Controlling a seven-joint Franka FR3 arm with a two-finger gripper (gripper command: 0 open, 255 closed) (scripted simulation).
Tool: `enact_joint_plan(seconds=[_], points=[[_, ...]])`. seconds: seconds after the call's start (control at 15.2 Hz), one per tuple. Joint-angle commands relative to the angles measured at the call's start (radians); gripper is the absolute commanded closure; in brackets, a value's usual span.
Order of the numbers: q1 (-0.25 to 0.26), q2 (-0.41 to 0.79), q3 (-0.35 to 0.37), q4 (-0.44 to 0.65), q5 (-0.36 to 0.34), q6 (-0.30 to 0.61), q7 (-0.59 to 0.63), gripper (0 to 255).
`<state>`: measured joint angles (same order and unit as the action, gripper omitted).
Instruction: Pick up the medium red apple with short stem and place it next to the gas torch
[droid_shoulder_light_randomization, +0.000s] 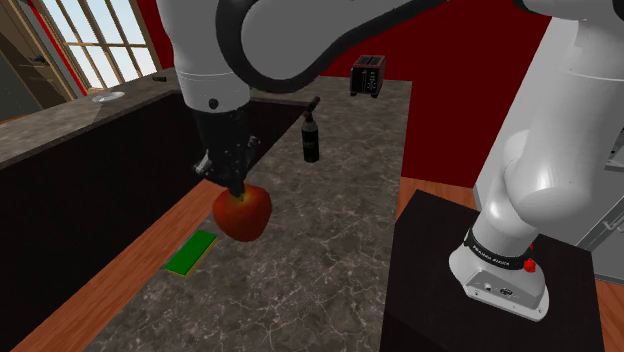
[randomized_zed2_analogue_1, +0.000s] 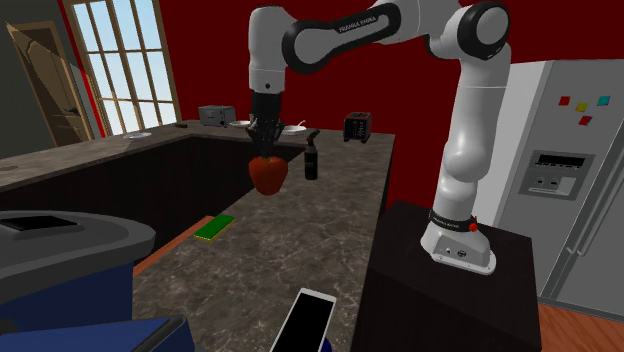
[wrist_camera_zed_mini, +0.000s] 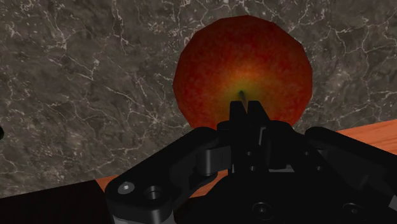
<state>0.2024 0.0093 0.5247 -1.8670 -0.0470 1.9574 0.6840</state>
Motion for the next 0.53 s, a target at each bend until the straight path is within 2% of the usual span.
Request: enact_joint_plan(seconds=[0.0, 0.46], points=[[0.000, 0.000, 0.000, 0.028, 0.001, -0.028, -0.001, 255], [0.000, -0.003, 0.000, 0.119, 0.003, -0.122, -0.006, 255]])
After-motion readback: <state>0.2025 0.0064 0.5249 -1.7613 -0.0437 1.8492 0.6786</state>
